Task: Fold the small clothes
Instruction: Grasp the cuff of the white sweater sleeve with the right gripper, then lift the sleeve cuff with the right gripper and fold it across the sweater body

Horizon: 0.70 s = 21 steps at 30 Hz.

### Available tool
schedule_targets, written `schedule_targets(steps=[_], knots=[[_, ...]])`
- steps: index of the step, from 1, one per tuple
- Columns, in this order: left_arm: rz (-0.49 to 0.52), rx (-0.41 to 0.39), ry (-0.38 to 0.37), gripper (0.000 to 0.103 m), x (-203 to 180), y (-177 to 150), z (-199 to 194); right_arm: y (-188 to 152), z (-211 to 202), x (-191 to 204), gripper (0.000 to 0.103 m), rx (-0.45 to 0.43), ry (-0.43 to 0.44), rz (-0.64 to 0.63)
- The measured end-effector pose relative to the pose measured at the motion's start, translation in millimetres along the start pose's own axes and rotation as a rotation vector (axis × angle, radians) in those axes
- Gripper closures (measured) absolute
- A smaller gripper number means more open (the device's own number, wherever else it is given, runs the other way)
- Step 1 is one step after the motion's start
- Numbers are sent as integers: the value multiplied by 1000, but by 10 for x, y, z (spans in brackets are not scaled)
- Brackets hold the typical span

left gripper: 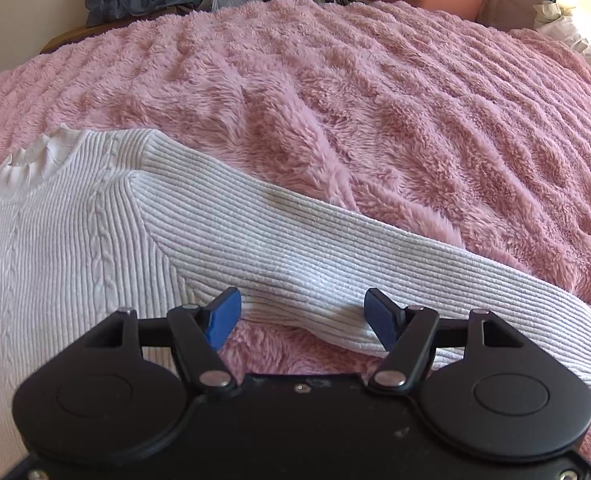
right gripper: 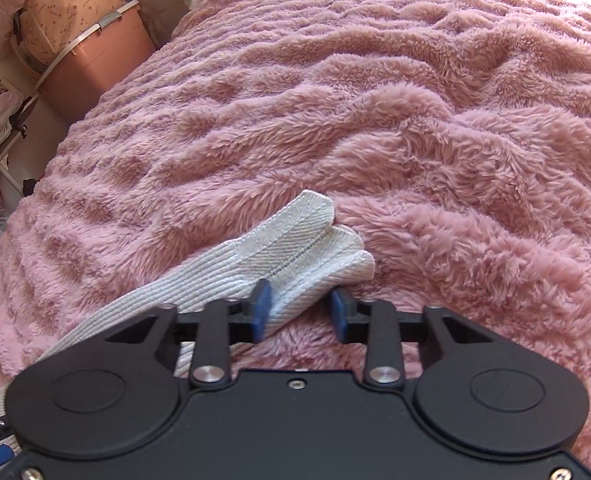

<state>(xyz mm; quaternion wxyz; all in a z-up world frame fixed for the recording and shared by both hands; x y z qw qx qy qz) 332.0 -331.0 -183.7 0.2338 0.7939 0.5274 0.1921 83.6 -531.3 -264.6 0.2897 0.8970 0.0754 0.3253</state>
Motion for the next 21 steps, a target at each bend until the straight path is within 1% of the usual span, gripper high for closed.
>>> schedule_targets(steps=[2,7,11,13,17,21], knots=[[-11,13,-7,31,5,-13,39,8,-26,-2,93,-10,20,7],[-41,27,-25,31,51,-8,99,58,-153,75,93,-52,52,-7],[-52,12,-42,31,108,43,13,117,-298,223,93,-75,98,-33],[-63,-13,-38,31,188,59,-104,156,-375,321,93,-84,131,-39],[-92,-58,-19,31,523,39,-385,216,-544,613,94,-119,212,-77],[-153,-68,44,31,1065,-129,-617,222,-677,995,94,-141,313,-108]])
Point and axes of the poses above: each gripper's, at about its wrist camera, not at the fingertips, and z roughly the way its jaws point, x to its left, y to its top, the point moved 1 cm from there along z, roughly the way its jaws point, and after that the axes turned 9 degrees about y, right-handed, at the moved point
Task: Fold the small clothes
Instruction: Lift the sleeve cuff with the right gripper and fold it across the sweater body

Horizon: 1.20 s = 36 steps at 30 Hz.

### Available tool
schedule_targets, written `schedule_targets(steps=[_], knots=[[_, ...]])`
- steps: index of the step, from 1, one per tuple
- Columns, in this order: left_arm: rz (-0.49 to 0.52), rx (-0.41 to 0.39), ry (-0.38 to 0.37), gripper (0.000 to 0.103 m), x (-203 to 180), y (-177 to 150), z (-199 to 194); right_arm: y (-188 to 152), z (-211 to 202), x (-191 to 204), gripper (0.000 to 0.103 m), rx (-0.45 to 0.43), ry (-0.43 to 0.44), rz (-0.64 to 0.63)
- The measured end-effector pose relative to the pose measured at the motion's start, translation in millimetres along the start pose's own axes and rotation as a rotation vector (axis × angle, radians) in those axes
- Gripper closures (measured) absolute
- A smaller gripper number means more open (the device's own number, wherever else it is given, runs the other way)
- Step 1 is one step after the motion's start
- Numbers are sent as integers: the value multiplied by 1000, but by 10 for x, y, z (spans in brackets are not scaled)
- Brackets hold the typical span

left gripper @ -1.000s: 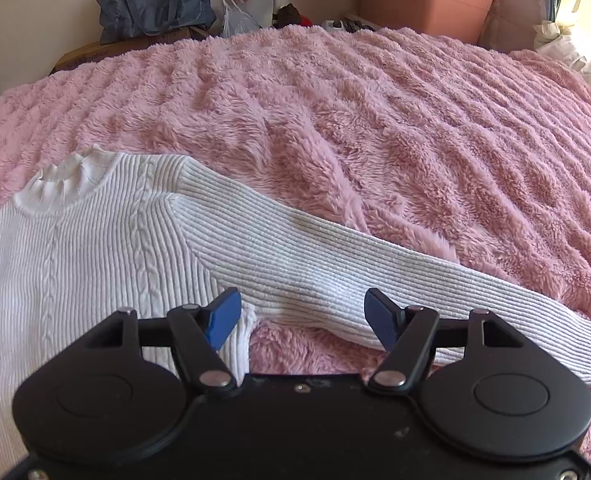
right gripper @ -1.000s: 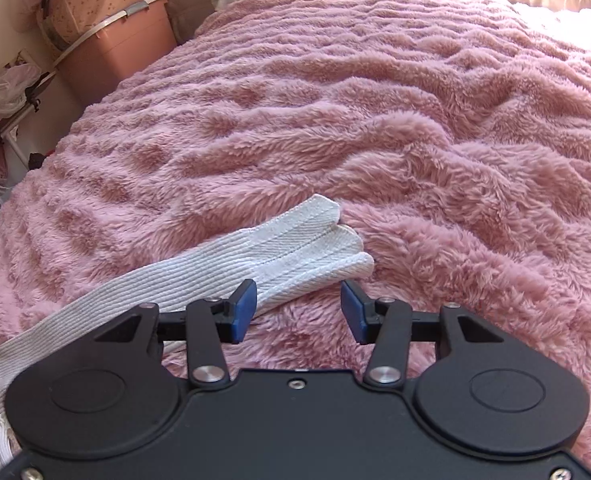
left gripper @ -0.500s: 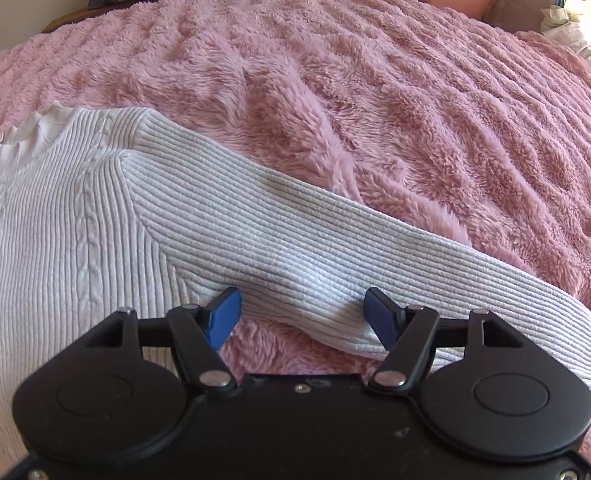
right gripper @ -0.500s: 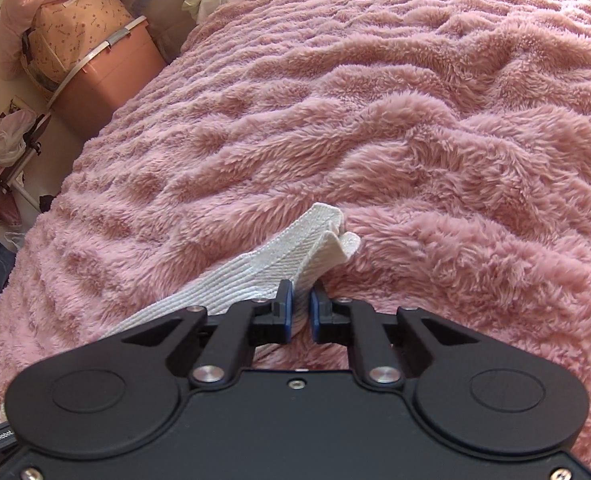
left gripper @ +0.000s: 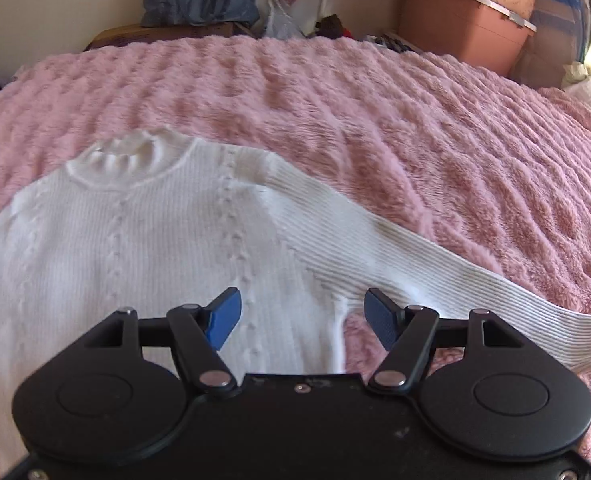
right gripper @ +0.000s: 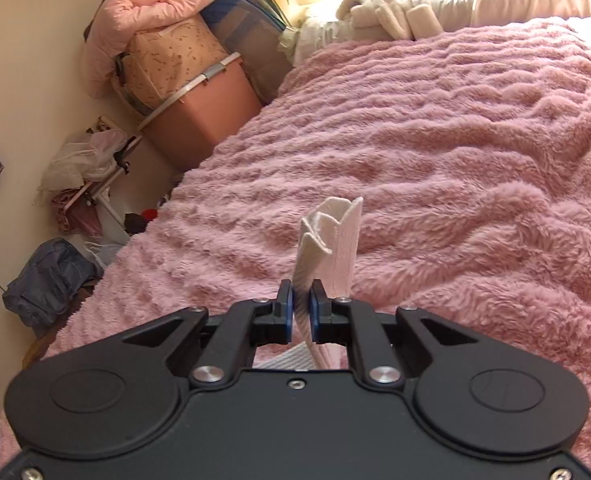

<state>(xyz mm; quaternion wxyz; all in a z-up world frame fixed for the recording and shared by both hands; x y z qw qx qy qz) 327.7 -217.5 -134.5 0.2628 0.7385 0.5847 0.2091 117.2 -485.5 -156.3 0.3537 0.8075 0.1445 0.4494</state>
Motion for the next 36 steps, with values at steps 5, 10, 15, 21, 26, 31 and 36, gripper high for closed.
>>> schedule_targets(steps=[5,10,15,21,26,31,36], knots=[[-75,20,74,31,711,-222,-192,-66,14,627,94,-11,158,-20],[-160,38,133,31,1394,-507,-353,-361,48,1366,94,23,325,-64],[-238,60,181,31,1955,-824,-495,-901,138,2124,93,104,489,-121],[-308,57,230,31,2499,-1113,-611,-1730,283,2776,93,277,642,-242],[-354,71,259,31,2782,-1286,-631,-2408,407,3044,93,431,725,-313],[-380,75,281,31,2953,-1424,-681,-2977,469,3287,93,533,815,-377],[-407,81,316,31,3110,-1523,-703,-3352,467,3432,93,635,854,-412]])
Point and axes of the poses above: each gripper's, at about its wrist camera, not at the fingertips, and z roughly the way its jaws point, x to its left, y to its top, the point moved 1 cm from there along z, roughly the way its jaws point, and after that the axes turned 9 degrees about y, right-handed, at the moved point
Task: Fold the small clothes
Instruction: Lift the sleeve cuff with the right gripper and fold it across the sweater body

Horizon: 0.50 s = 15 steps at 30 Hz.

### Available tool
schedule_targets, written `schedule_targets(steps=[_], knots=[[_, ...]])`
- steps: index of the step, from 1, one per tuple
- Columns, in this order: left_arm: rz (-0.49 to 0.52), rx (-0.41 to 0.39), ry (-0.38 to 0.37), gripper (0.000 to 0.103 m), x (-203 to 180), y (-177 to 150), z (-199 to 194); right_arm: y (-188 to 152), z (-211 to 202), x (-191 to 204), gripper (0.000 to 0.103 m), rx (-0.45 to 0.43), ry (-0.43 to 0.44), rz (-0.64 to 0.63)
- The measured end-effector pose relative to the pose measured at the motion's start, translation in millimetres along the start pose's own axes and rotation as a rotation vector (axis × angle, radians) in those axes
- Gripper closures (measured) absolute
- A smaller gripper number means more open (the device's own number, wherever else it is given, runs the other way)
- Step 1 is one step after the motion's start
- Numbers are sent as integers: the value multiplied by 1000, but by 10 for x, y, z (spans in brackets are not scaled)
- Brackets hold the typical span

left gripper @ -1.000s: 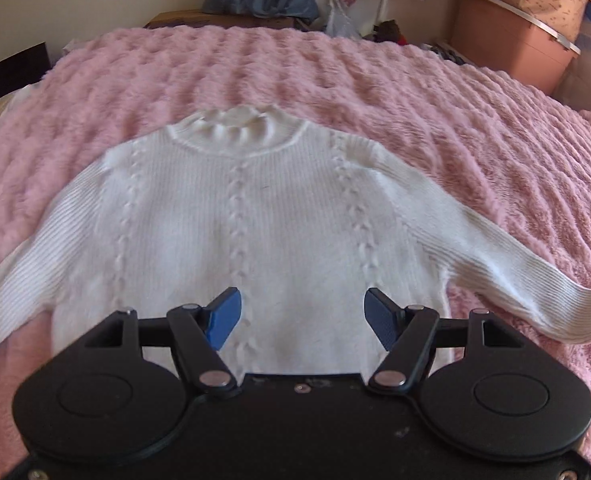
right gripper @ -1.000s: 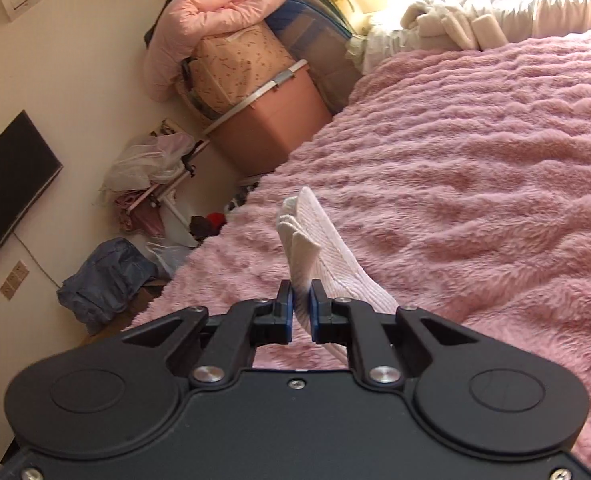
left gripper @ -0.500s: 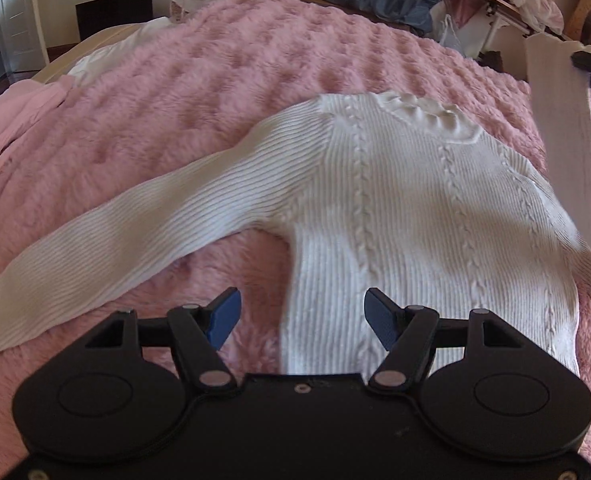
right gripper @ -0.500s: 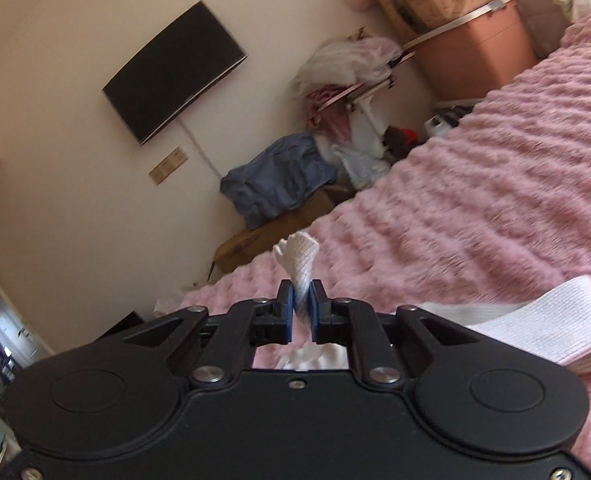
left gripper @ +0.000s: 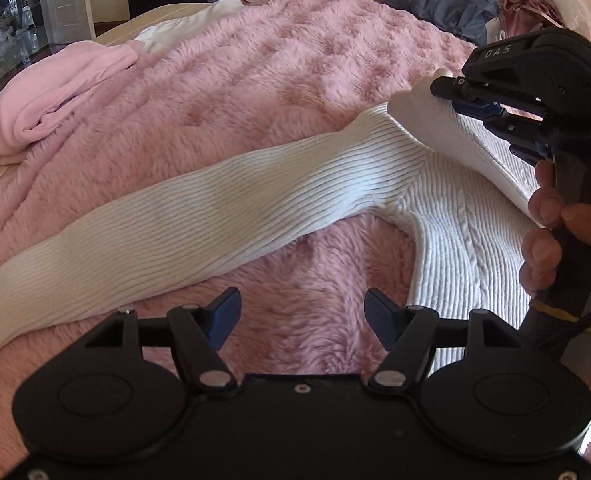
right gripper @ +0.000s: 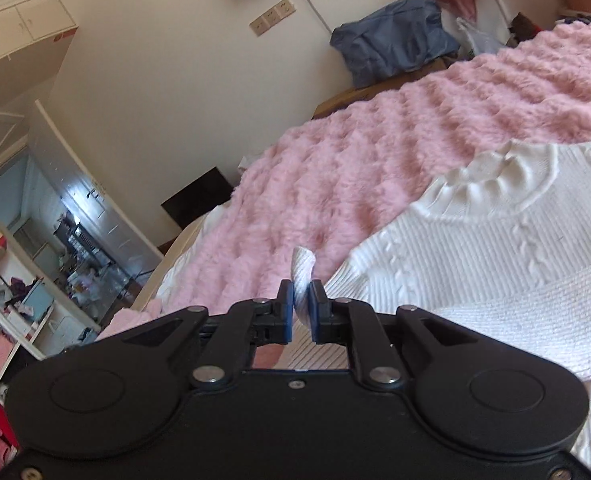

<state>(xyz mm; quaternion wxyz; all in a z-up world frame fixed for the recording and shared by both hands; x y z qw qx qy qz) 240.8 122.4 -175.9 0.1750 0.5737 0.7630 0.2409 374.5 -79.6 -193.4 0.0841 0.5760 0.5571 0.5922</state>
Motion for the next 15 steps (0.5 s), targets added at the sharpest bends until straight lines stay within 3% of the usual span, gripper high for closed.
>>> schedule_targets(steps=[6,9,11,15], knots=[[-7,-5,28,31,99,0,10,-190,330,50,94,165,64,-39],[-11,-14,24,31,97,42,-15,-290,384,119,87,211,71,-87],[-7,-30,21,31,49,117,-27,-272,280,139,72,194,76,-113],[-18,-73,-40,31,-98,325,-55,-12,-157,35,68,133,90,-159]])
Point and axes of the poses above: each gripper's, at about its wrist camera, not at the fingertips, and z roughly the way its jaws point, x to its left, y to its top, the point moved 1 cm from there along z, roughly the way its jaws point, and after that the axes turned 9 degrees about y, right-handed, at the moved point
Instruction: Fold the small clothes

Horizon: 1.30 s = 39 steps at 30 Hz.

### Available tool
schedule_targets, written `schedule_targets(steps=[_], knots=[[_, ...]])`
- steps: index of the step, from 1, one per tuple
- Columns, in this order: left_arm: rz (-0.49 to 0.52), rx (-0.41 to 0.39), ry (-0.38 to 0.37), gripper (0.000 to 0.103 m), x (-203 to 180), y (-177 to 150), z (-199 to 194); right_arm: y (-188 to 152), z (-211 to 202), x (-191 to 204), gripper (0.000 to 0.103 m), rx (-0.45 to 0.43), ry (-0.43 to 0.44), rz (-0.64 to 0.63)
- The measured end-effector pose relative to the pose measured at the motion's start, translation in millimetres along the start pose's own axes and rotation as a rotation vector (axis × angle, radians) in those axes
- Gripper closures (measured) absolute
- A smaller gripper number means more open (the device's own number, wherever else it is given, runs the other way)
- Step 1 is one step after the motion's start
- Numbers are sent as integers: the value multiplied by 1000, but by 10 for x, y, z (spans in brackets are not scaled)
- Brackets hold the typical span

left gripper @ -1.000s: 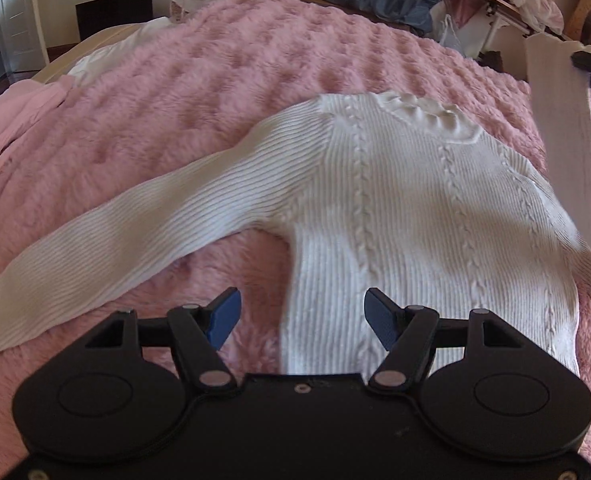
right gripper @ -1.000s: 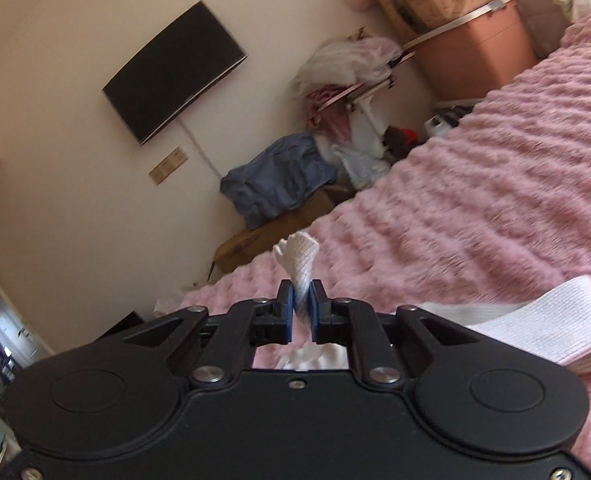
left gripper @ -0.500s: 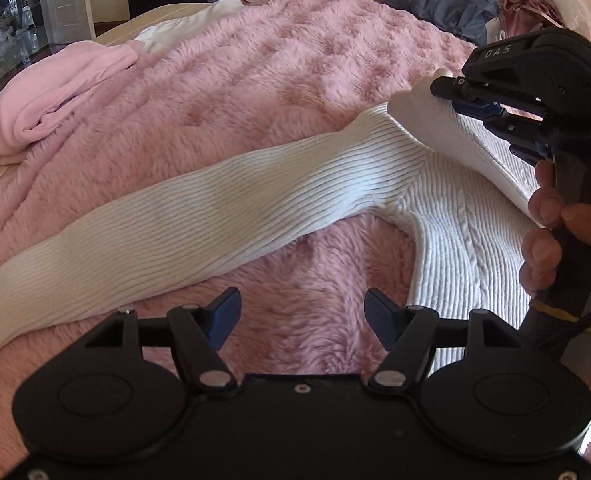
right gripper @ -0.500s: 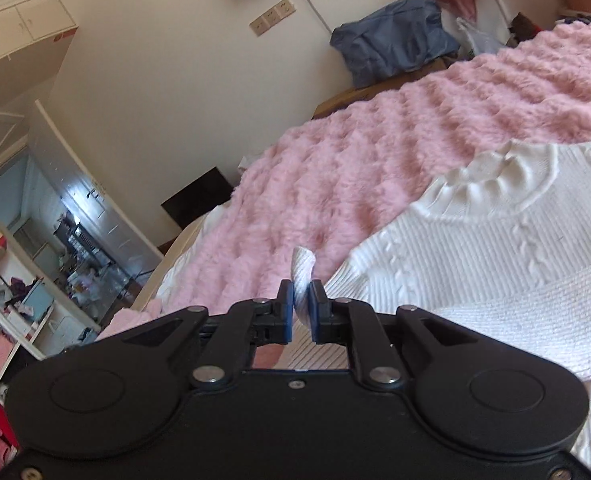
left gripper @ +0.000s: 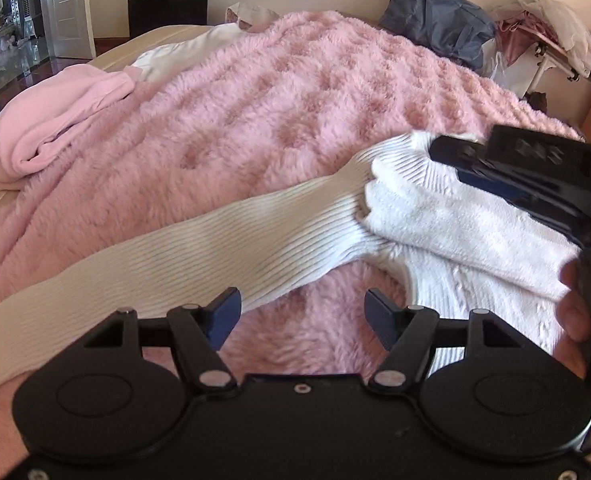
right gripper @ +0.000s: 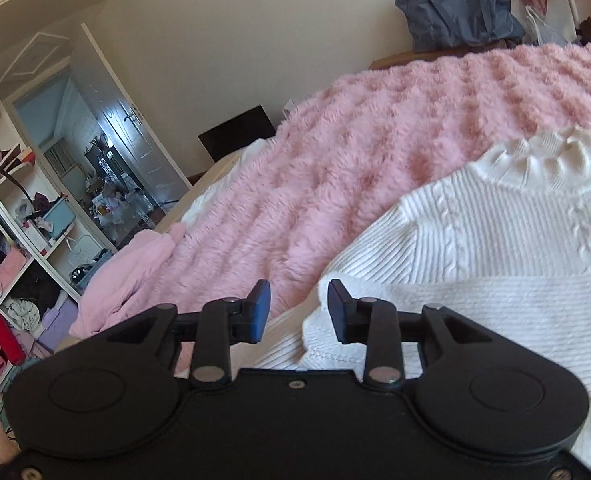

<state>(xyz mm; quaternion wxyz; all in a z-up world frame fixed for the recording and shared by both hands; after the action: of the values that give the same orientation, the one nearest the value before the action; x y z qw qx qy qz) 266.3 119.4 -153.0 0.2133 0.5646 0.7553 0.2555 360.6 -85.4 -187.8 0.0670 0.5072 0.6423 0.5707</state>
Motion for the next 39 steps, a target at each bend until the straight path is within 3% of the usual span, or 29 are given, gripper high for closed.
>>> schedule_targets(steps=[2,4,7,11,17,28,30,31,32,39], knots=[[-29,-20,-59,31,-76,133,76,63,-292,-88,68,-14,-50,-53],[-44,-48,-96,31,-160,253,156,93,-585,-239,68,-20,-156,-119],[-15,-96,-51,31,-319,383,273,76,-954,-514,68,-27,-309,-161],[-42,-12,-72,32,-403,487,579,8,-1382,-957,67,-13,-449,-115],[-122,24,-20,34,-424,469,740,-143,-1606,-1151,67,-19,-482,-70],[-191,42,-130,42,-345,520,793,-231,-1479,-1092,65,-19,-442,-47],[-195,48,-152,58,-352,514,777,-237,-1477,-1100,63,-14,-446,-42],[-208,53,-172,85,-343,511,780,-241,-1476,-1108,63,-10,-450,-39],[-222,62,-185,95,-329,513,792,-245,-1478,-1116,63,-8,-454,-35],[-251,64,-197,96,-287,514,788,-265,-1526,-1117,61,-10,-459,-30]])
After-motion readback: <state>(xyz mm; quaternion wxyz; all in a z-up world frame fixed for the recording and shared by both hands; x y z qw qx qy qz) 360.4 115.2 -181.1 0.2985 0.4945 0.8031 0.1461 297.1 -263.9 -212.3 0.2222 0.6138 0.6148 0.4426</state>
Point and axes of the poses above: each gripper's, at about its wrist camera, not at the fingertips, and z roughly the way its jaws point, x to its left, y to its top, the point moved 1 cm from there along z, roughly the way its jaws point, and after that the axes turned 9 degrees about y, right-handed, at the moved point
